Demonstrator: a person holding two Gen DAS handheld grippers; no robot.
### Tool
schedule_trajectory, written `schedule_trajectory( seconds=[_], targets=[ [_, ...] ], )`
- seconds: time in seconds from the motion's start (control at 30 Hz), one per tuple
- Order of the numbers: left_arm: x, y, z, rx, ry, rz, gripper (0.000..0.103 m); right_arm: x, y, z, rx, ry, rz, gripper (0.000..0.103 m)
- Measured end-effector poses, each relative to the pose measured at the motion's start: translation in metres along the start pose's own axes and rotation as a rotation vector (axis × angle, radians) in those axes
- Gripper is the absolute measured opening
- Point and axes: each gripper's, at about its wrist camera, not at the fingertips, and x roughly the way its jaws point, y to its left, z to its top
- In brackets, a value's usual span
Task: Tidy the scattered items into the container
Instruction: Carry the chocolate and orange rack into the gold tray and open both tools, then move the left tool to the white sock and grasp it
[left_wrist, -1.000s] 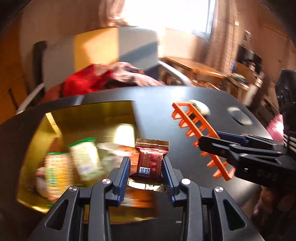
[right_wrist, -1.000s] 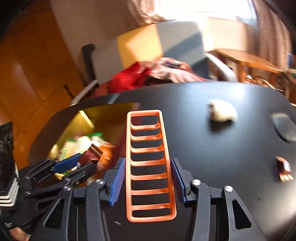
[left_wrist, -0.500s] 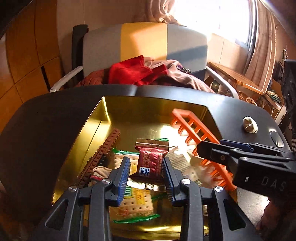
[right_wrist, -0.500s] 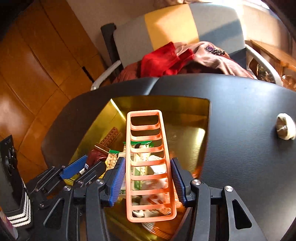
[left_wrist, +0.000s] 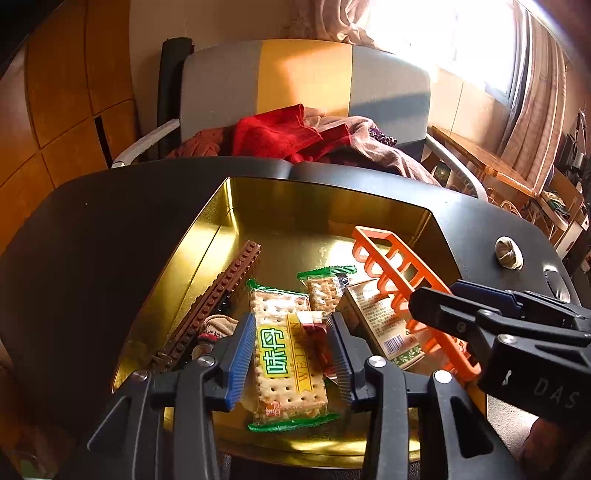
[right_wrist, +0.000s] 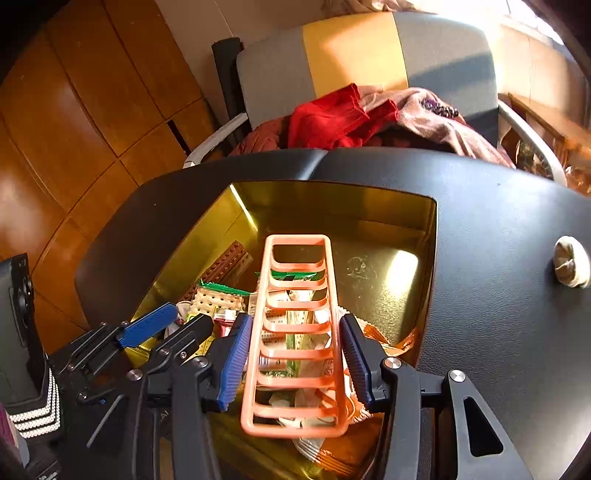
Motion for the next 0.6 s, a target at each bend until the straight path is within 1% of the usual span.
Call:
schedule_trajectory(
  seconds=[0.1,0.17,0.2,0.3,0.4,0.47,0.53,0.6],
  targets=[
    [-0.010,-0.006,-0.001,0.015,-0.016,0.021,0.043,-0.009,0.004,-0.001,-0.014,-0.023,-0.010,0.051],
    [-0.018,-0.009,-0.002,0.022,-0.028,0.033,0.044,-0.015,0.007,-0.002,-0.025,-0.041,-0.022,0.057],
    [-0.021,-0.011,-0.002,0.026,-0.034,0.039,0.045,-0.020,0.007,-0.004,-0.021,-0.054,-0.025,0.058],
    [-0.032,-0.015,-0.004,0.031,-0.044,0.046,0.046,-0.035,0.006,-0.009,-0.010,-0.092,-0.035,0.059],
    [-0.042,-0.020,-0.005,0.037,-0.053,0.039,0.046,-0.051,0.003,-0.014,0.003,-0.130,-0.045,0.062],
    [-0.047,-0.024,-0.006,0.035,-0.061,0.025,0.049,-0.063,-0.008,-0.022,0.040,-0.146,-0.054,0.063],
    [-0.053,-0.033,-0.005,0.039,-0.073,0.003,0.050,-0.073,-0.025,-0.033,0.081,-0.156,-0.083,0.063],
    [-0.056,-0.048,-0.004,0.072,-0.077,-0.025,0.051,-0.084,-0.044,-0.045,0.124,-0.164,-0.117,0.063]
  ],
)
